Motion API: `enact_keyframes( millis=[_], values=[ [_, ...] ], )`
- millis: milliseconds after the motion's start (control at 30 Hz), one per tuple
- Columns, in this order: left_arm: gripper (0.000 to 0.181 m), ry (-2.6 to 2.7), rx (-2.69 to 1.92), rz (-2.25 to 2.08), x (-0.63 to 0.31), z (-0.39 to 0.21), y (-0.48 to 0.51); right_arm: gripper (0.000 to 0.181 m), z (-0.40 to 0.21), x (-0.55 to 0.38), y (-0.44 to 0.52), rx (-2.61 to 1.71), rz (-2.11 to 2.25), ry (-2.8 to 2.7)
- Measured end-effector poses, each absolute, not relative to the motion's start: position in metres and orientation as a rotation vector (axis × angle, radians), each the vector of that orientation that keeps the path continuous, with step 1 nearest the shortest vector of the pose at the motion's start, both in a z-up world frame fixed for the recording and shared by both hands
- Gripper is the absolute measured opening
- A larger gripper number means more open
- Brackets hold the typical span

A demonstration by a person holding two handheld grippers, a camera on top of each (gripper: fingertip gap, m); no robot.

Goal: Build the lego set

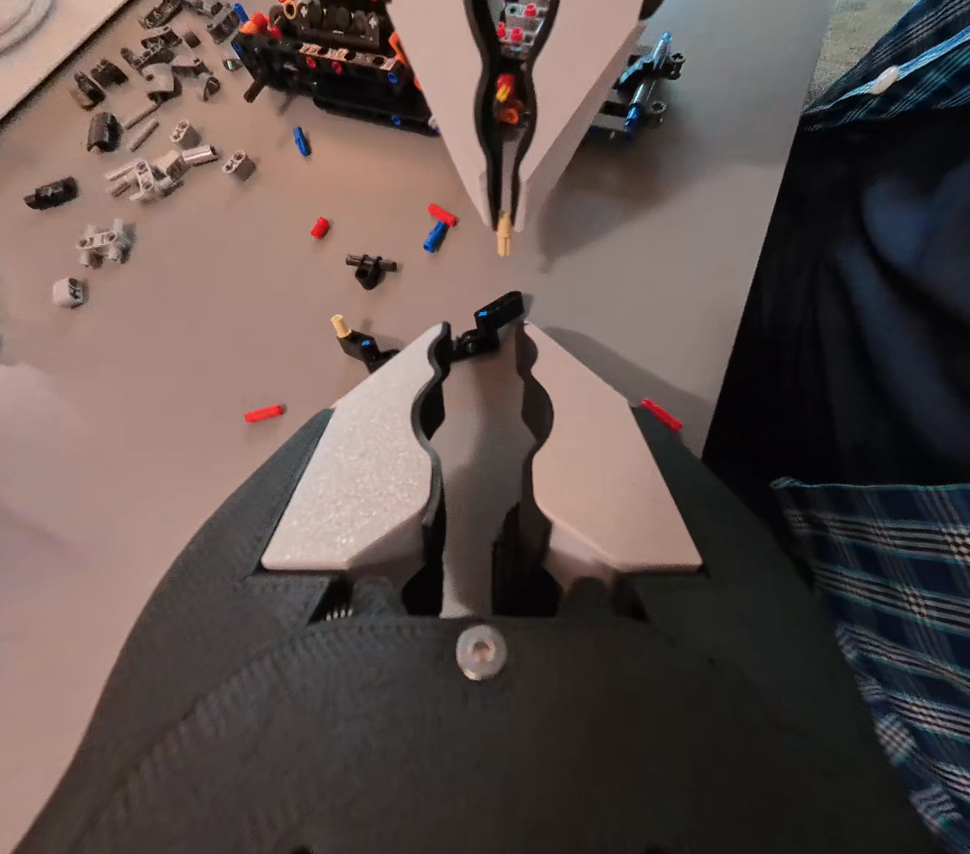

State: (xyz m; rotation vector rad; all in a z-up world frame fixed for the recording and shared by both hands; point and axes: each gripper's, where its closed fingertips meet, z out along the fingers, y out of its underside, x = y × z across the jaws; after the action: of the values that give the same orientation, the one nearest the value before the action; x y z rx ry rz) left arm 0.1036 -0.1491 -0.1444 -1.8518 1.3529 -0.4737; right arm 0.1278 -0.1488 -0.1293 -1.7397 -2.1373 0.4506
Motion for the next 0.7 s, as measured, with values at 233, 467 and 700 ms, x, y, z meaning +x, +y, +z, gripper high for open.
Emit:
enact_keyframes(
  millis=[233, 467, 700],
  values=[
    [0.019, 1.476, -1.854, -0.450, 0.109, -0.159, -0.145, 0.001, -0.144, 0.126, -0.151, -1.790, 0.506, -2.108],
    [0.017, 1.488, -1.857, -0.488, 0.112, -0.159, -0.144, 0.002, -0.149, 0.127, -0.151, -1.824, 0.598, -2.099],
    [0.017, 1.495, -1.857, -0.497, 0.113, -0.159, -0.144, 0.001, -0.150, 0.128, -0.152, -1.780, 0.616, -2.147]
  ],
)
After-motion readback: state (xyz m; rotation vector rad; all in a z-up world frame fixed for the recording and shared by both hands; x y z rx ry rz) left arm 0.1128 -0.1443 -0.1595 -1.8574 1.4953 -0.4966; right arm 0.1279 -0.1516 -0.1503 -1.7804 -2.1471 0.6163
